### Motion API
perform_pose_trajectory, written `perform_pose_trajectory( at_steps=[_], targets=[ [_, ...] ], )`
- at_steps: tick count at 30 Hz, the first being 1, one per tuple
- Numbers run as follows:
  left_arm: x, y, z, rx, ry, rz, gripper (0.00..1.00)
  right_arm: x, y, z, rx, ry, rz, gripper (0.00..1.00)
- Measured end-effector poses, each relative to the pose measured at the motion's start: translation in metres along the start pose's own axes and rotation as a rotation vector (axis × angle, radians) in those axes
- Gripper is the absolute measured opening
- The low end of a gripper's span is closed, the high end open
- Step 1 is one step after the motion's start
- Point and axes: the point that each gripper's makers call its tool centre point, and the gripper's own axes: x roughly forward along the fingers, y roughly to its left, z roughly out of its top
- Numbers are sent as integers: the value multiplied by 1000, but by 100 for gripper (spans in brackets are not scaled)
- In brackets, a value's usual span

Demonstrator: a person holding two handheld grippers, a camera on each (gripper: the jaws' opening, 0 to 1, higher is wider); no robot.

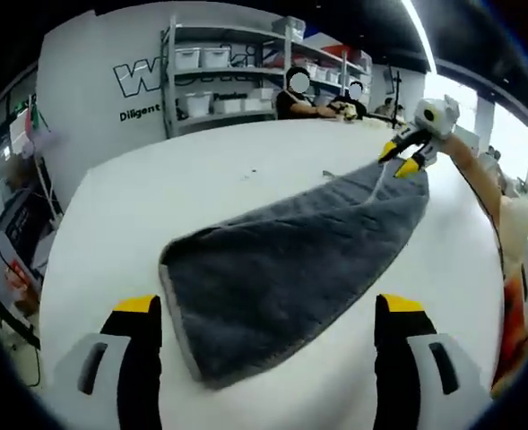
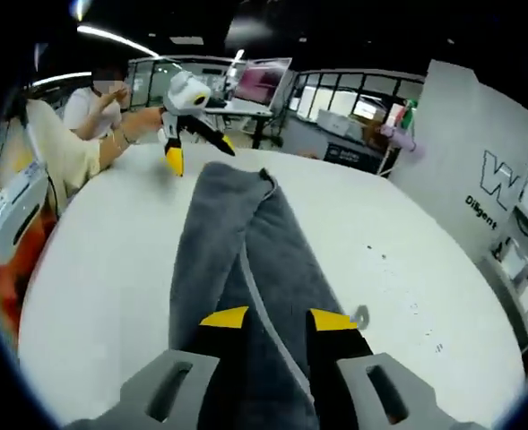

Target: Fold the towel on the table until its edges align and the towel forms a compact rectangular stack.

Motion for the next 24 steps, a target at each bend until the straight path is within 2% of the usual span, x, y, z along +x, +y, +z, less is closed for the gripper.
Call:
perform_pose_trajectory(
  at_steps=[3, 6, 10, 15, 18, 24],
  targets=[
    [1, -2, -2, 6, 9, -13, 99, 21, 1, 0, 20, 13, 59, 19],
    [2, -8, -2, 8, 5, -34, 99, 33, 0, -3, 49, 28, 101, 17],
    [2, -13, -1, 17, 3, -42, 99, 46, 12, -7, 151, 34, 229, 15],
    [0, -16, -2, 20, 4, -45, 99, 56, 18, -22, 172, 88, 263, 13],
    [0, -17, -2, 16, 5, -50, 99, 54, 19, -19, 184, 72, 268, 5],
    [1, -18, -3, 15, 11, -51, 99, 45, 18, -15, 154, 40, 261, 3]
  ],
)
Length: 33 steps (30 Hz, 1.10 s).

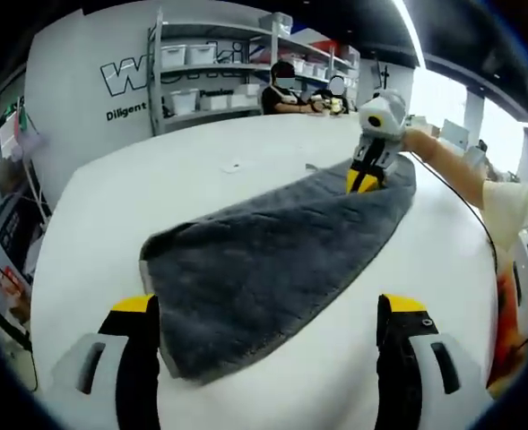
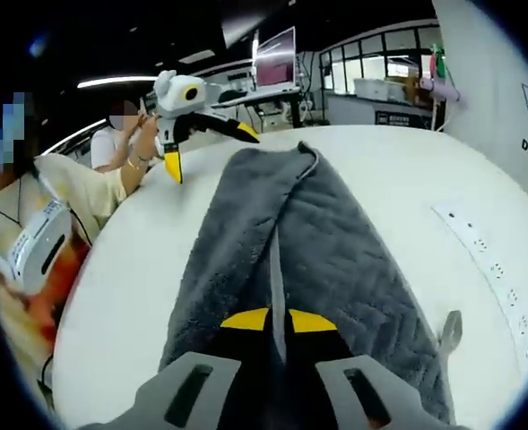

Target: Fold the towel on the table until its edges align and the towel forms a compact rectangular stack.

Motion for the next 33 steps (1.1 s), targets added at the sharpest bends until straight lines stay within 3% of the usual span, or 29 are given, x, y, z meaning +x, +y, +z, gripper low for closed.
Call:
perform_pose_trajectory(
  at_steps=[4, 10, 15, 21, 33],
  targets=[
    [-1, 1, 2, -1, -5, 1, 99, -10, -6, 8, -5, -25, -29, 3],
    [4, 0, -4, -9, 14, 0, 98, -23, -23, 19, -47, -37, -132, 3],
    [6, -2, -5, -14, 18, -10, 98, -33, -46, 20, -100, 5, -272, 3],
    [7, -1, -7, -14, 29, -12, 98, -38, -59, 27, -150, 28, -354, 3],
    [13, -2, -13, -19, 57, -29, 97, -50, -83, 50, -222, -4, -515, 3]
  ],
)
